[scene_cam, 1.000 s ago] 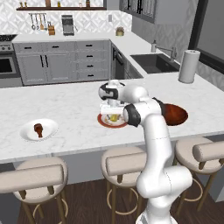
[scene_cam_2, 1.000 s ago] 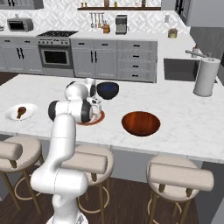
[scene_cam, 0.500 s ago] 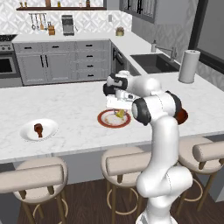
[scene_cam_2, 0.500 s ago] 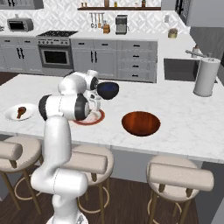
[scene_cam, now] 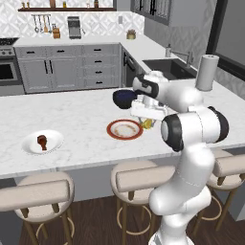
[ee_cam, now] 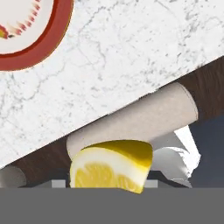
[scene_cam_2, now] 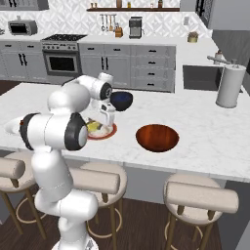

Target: Pick the chicken drumstick and lemon wedge from their plates and place them in the bowl. Then put the bowl in the fridge.

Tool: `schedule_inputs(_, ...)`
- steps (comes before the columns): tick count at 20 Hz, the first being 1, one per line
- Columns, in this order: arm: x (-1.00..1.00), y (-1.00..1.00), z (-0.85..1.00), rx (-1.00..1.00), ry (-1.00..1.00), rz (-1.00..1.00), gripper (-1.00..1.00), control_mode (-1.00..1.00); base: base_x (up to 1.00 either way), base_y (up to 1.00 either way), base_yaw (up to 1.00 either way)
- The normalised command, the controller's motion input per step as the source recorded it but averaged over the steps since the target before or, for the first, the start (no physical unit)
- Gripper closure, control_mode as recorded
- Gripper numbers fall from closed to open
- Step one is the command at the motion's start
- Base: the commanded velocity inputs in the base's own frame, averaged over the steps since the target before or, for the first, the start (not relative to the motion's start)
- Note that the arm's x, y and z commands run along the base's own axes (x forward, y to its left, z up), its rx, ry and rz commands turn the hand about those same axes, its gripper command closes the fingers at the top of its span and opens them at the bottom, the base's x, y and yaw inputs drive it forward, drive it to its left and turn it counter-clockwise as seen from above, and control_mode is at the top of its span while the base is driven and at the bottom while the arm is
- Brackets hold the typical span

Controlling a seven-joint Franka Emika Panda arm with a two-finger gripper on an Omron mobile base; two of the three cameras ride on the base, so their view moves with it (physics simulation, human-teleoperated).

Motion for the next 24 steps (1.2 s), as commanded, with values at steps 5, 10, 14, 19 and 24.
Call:
schedule_inputs(5,-0.34,-0.8,0.27,-0.05,0.04,-0.09,1.0,-1.0,0.0,0.0,0.0)
schedule_inputs(10,0.02,-0.98,0.07,-0.07,0.15,-0.17,1.0,-1.0,0.0,0.0,0.0)
schedule_inputs(14,0.06,-0.95,0.03,-0.06,0.24,-0.2,1.0,-1.0,0.0,0.0,0.0)
schedule_inputs(19,0.15,-0.77,0.0,-0.07,0.11,-0.22,1.0,-1.0,0.0,0.0,0.0)
schedule_inputs(24,0.56,-0.62,-0.1,-0.01,0.12,-0.18,1.0,-1.0,0.0,0.0,0.0)
